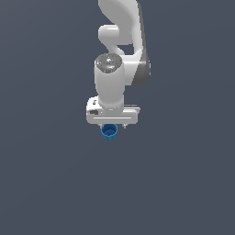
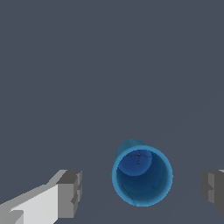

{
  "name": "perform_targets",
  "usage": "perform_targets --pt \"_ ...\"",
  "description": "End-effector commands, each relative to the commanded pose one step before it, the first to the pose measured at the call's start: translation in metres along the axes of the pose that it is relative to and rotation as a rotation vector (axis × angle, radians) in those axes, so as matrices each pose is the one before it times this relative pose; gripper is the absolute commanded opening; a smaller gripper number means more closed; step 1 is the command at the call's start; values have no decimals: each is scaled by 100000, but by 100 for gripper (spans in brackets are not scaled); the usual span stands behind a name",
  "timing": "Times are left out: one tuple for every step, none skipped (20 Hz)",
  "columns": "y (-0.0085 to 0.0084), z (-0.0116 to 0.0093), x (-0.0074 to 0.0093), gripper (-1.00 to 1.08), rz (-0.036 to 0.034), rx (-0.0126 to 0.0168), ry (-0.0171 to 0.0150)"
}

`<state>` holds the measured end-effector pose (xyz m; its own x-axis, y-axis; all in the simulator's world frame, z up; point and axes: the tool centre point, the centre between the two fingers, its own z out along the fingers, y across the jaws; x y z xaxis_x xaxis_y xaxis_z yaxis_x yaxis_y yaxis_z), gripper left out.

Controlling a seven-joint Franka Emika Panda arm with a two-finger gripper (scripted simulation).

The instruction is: Pick up the object and move it to a goal position.

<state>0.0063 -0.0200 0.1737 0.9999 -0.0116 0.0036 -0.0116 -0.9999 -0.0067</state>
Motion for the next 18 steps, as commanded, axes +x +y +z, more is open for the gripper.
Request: perform_targets --pt "1 0 0 28 0 0 0" --pt "65 -10 -6 28 5 -69 -3" --pt "187 -29 -17 28 9 -207 -9" --pt "293 -47 -28 28 -30 -322 -3" --pt "350 -63 -35 28 -145 -417 21" --pt "257 -56 -28 28 -262 -346 52" --pt "123 -38 -14 28 -284 -211 63" --pt "35 -18 -4 28 -196 -84 47" --pt "-21 -4 2 28 -67 1 18" --pt "-25 13 3 28 123 56 -29" --pt "-12 25 2 28 321 98 -79" --pt "8 35 0 28 522 125 -131" --pt "21 45 -2 28 715 153 -181" --pt "36 57 -3 28 910 186 -231" --pt "42 68 -3 28 1080 222 -276" --pt "37 79 -2 28 1248 265 -321" --pt "37 90 -1 28 1411 303 -365" --pt "46 101 -1 28 1594 335 -416"
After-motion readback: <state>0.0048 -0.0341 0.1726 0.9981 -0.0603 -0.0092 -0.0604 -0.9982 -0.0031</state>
